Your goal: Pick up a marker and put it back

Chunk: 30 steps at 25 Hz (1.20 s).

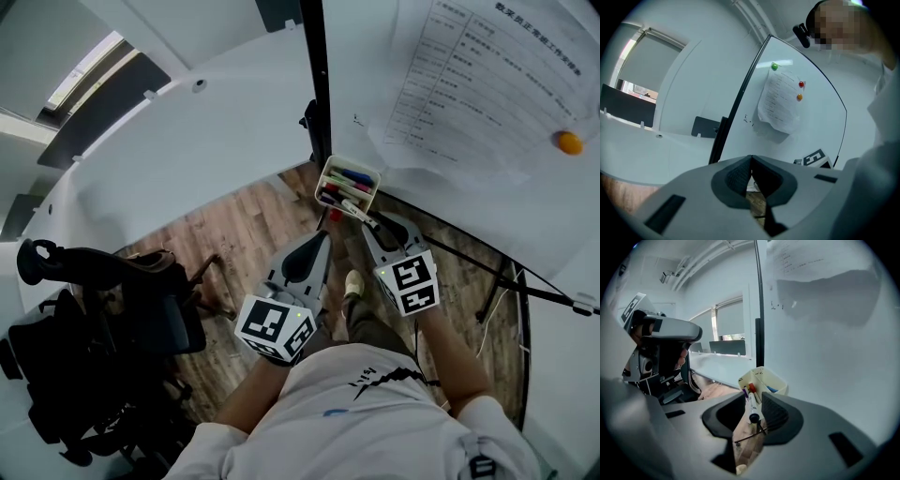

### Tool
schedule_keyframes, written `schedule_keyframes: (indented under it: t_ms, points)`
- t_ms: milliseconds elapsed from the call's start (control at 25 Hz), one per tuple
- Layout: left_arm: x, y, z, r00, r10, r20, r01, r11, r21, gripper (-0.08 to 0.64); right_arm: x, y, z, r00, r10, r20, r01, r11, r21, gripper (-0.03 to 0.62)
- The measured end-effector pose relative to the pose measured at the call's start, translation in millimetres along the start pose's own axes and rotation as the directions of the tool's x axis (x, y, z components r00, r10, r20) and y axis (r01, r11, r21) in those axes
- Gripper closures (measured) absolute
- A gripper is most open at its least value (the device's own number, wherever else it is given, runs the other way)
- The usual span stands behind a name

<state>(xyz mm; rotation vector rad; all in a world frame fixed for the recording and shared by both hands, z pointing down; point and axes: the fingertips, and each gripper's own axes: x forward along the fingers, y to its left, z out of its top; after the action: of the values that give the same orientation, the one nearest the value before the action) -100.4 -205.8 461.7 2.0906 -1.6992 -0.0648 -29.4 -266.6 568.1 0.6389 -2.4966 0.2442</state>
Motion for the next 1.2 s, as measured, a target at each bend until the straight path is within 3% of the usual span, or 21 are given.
schedule_keyframes:
  t_ms: [440,680,1200]
  points:
    - [-30,-23,12,0.997,-0.077,0.022,0.076,0.996,0.048,0.549,-45,24,30,0.993,-0.082,0.09,0.083,0.997,-0.007,0.494]
    - [-48,-37,18,0.992,-0.122,0.023,0.12,0.99,0.075,0.549,-72,52,59,0.982,-0.058,0.182,0.051,0.998,0.041,0.499]
    - [-91,-63,44,0.979,-0.194,0.068,0.183,0.973,0.138,0.549,-132,108,119,0.927,-0.035,0.373,0.013,0.998,0.062,0.549]
